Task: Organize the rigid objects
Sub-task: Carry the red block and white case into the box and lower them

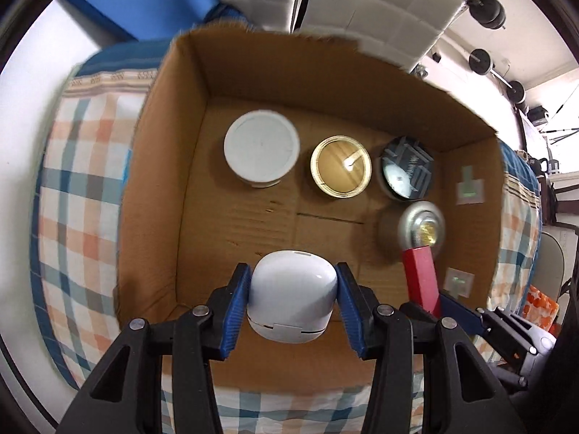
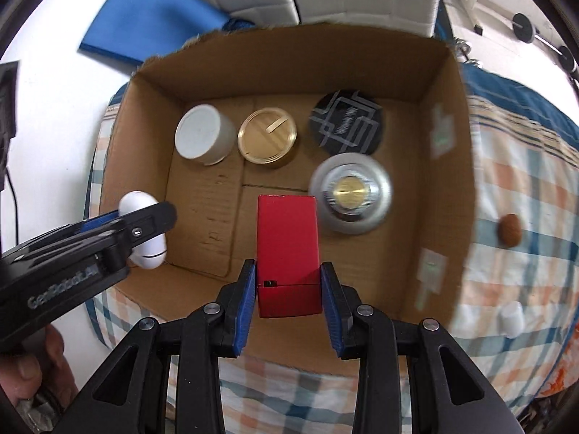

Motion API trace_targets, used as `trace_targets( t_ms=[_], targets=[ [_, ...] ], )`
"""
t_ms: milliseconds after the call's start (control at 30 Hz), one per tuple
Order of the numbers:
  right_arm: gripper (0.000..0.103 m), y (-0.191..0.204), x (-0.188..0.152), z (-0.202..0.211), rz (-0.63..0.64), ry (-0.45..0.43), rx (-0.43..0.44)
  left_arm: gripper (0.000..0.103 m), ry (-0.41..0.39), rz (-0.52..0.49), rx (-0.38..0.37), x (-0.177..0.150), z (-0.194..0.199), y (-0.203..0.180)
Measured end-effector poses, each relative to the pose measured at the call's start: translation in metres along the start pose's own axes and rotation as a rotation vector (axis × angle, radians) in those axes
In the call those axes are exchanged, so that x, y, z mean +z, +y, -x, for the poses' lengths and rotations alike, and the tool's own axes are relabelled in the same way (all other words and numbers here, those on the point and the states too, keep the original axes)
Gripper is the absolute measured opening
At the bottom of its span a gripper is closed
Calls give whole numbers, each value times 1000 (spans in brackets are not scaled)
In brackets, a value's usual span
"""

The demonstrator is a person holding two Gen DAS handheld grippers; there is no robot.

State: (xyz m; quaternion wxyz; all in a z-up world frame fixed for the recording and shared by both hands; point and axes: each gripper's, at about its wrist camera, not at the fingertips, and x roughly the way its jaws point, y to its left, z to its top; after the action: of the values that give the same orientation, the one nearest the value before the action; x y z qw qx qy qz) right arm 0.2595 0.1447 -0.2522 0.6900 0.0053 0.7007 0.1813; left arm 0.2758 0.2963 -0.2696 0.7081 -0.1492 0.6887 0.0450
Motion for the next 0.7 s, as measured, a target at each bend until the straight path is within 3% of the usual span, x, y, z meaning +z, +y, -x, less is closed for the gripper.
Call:
trace_targets(
  t_ms=[367, 700],
  targets=[
    [37, 18, 31, -90, -23, 102, -40, 44, 203, 12, -53, 37, -84, 28],
    [37, 25, 56, -113, -62, 91, -34, 44, 207, 38, -86, 60, -93, 37]
  ],
)
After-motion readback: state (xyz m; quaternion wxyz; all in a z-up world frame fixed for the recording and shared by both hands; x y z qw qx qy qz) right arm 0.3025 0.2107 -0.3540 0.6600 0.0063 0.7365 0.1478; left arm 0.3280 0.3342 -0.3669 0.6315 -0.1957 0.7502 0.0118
